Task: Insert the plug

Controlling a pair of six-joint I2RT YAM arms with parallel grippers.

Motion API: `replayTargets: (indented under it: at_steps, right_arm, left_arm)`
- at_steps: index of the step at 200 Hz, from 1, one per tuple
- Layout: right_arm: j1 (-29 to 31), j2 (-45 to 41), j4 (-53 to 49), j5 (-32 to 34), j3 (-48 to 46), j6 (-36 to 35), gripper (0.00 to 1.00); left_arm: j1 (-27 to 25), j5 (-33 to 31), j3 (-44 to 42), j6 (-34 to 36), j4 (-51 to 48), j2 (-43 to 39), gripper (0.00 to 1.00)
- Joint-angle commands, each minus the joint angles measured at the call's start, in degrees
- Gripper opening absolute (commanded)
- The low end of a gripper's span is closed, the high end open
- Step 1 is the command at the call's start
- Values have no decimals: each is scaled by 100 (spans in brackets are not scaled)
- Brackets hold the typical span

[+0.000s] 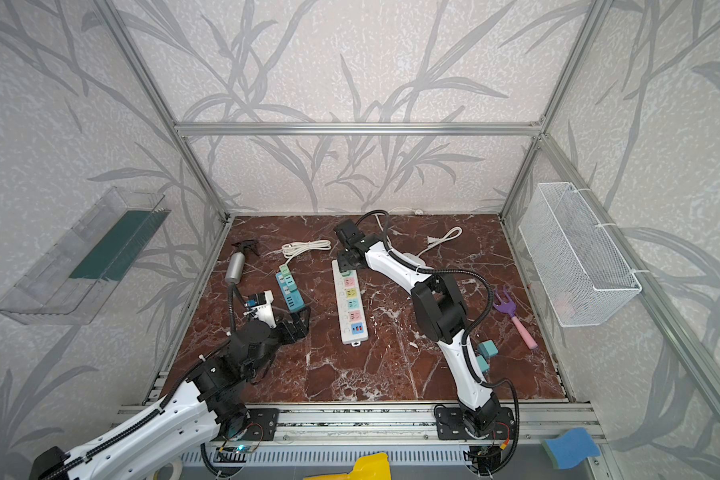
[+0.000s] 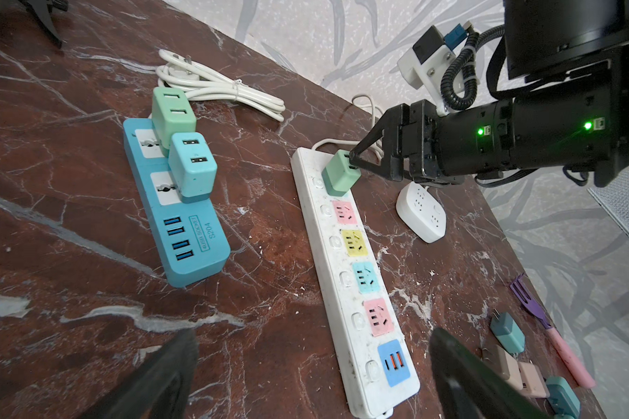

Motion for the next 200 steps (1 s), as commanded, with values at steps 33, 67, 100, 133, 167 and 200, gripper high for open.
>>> replayTargets:
  at_steps: [33, 67, 100, 133, 167, 200]
  right_arm:
    - [-26, -2462, 28, 1103, -1751, -59, 69]
    - [-332, -4271, 135, 1416, -4086, 373, 69]
    - [-722, -5940, -313, 1440, -5757, 636, 70]
    - [-962, -6773, -728, 1026, -6579, 866, 64]
    - [-1037, -6938, -483, 428, -7108, 1020, 38]
    - [-1038, -6812, -298, 221, -7365, 1192, 55]
  left_arm:
    - [14, 990, 929, 382, 517, 1098, 94]
    - [-6, 1925, 1014, -271, 1660, 1683, 93]
    - [-34, 2274, 1367, -281, 1731, 2320, 92]
    - [-34, 2454, 1277, -672, 2168, 2773, 89]
    - [-35, 3013, 1590, -939, 2125, 3273, 86]
    - [-34, 3316, 1655, -1119, 2223, 3566, 85]
